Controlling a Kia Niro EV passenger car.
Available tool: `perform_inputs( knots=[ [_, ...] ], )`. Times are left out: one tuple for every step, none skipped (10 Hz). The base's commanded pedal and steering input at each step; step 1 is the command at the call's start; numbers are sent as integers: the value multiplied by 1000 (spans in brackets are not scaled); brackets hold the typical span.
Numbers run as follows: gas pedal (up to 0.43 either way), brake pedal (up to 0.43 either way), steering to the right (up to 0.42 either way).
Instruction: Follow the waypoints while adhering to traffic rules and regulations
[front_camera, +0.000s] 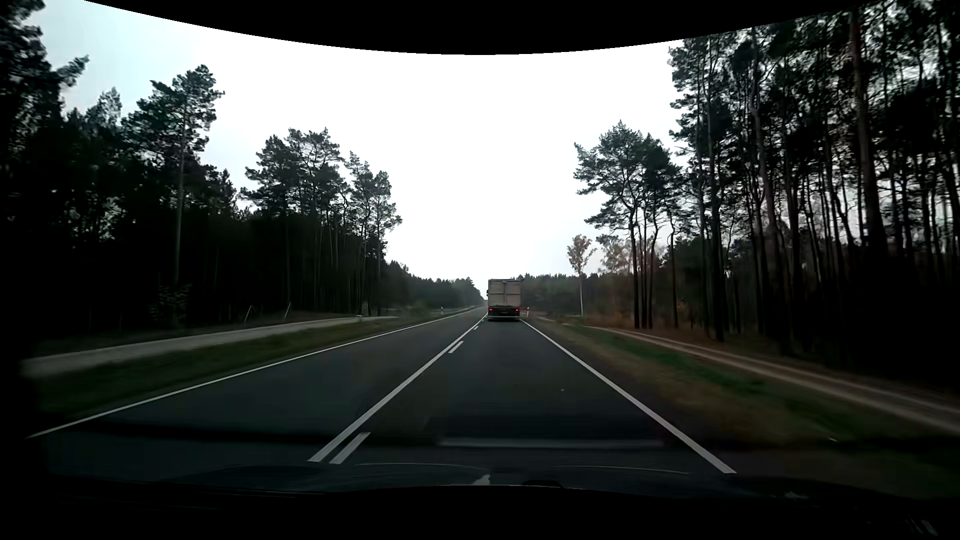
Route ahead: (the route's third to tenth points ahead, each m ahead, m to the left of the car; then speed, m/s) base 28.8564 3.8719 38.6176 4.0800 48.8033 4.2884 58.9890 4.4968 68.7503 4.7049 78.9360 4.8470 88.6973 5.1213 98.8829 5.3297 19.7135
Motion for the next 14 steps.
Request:
perform_inputs(
  knots=[
    [220,0,0],
    [220,0,0],
    [220,0,0],
    [220,0,0],
    [220,0,0],
    [220,0,0],
    [209,0,0],
    [209,0,0],
    [197,0,0],
    [197,0,0],
    [189,0,0],
    [189,0,0],
    [189,0,0],
    [189,0,0]
  ],
)
